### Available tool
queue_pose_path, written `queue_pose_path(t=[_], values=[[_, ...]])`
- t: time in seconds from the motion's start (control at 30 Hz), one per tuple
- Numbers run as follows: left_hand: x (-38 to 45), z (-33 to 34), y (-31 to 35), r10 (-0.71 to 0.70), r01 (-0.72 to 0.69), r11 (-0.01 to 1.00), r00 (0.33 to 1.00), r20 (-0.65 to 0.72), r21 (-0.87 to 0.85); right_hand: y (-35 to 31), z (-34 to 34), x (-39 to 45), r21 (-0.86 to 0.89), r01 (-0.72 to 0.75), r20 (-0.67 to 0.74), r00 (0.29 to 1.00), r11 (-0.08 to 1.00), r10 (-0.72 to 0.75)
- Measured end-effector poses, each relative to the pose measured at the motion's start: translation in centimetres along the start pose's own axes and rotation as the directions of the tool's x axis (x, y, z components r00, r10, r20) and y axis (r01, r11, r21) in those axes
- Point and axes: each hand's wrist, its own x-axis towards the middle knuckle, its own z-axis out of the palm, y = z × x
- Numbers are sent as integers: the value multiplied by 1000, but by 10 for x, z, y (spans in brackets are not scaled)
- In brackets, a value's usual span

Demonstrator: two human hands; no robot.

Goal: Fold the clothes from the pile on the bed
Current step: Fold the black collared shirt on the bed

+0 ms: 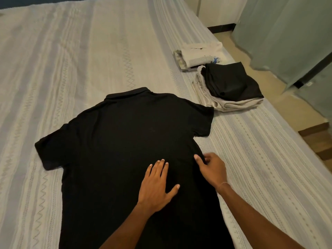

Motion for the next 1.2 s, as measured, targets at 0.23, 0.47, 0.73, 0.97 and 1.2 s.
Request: queue_pose_path(t=[0.23, 0.47, 0.73, 0.97, 1.2], values=[[91, -8, 12, 46, -46, 999, 999, 18, -4, -44, 27, 80, 108, -72, -25, 997, 992, 75], [107, -8, 18, -1, 1, 1000, 1000, 4, -4, -37, 15, 91, 328, -232, -134, 948, 916, 288], [194, -22, 21, -6, 4, 1000, 997, -78, -25, -61, 2, 165, 89, -298, -196, 930, 950, 310], [250, -32, 6, -34, 33, 999, 998, -50, -21, -77, -6, 167, 286, 193, -250, 961, 939, -122], [271, -36, -1, -82, 82, 996, 996, -33, 18, -68, -6, 196, -181, 242, -422, 856, 953, -298]])
